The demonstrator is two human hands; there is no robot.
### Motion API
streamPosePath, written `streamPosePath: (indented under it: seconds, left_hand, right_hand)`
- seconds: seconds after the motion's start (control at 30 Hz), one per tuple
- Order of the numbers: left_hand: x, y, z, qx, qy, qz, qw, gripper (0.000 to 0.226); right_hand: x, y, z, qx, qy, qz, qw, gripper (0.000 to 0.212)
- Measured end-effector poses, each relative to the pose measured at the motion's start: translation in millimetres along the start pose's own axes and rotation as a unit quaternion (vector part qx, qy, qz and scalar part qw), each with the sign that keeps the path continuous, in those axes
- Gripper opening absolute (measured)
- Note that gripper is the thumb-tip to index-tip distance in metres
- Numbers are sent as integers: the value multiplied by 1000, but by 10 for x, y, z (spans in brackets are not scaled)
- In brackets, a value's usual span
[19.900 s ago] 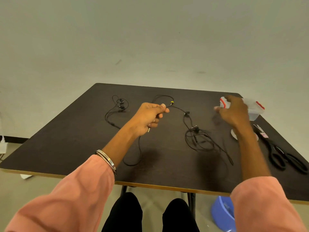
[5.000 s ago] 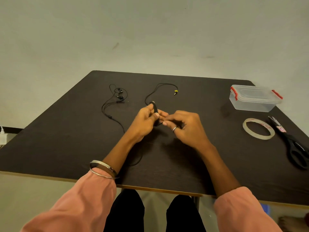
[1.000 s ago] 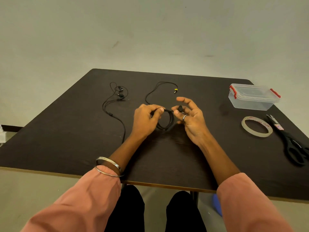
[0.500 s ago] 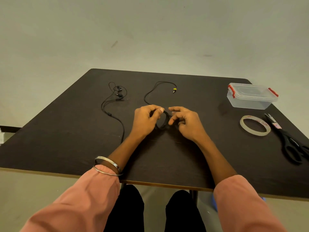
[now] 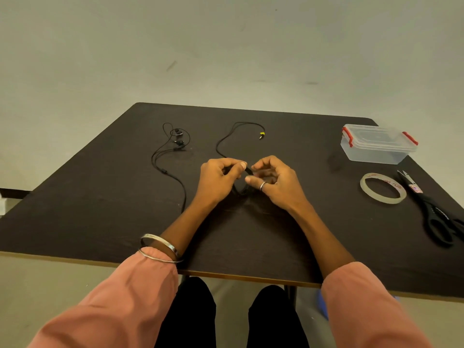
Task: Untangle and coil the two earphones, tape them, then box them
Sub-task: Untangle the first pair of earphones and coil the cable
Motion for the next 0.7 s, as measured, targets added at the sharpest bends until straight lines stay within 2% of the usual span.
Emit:
streamPosePath:
  seconds: [0.07, 0.27, 0.43, 0.6, 0.7]
  left_hand:
    - [-6, -1, 1, -6, 7, -25, 1000, 17]
    - [11, 58, 27, -37, 23, -81, 996, 18]
    - [72, 59, 27, -68, 63, -105, 990, 19]
    - [54, 16, 15, -67, 68, -117, 989, 20]
    - [84, -24, -2, -54, 93, -78, 991, 19]
  right_hand:
    - [10, -22, 18, 11, 20, -20, 1000, 42]
    - [-105, -15, 70, 14, 23, 61, 998, 35]
    - [-194, -56, 66, -23, -6, -4, 1000, 38]
    - [-145, -75, 44, 3, 46, 24, 999, 34]
    - [-159, -86, 30, 6, 33, 34, 999, 29]
Point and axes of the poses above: each hand's wrist, its own z-axis towards the middle knuckle, its own x-axis out of the palm, y = z × x, the point moved 1 cm from there along z, towards the middle knuckle
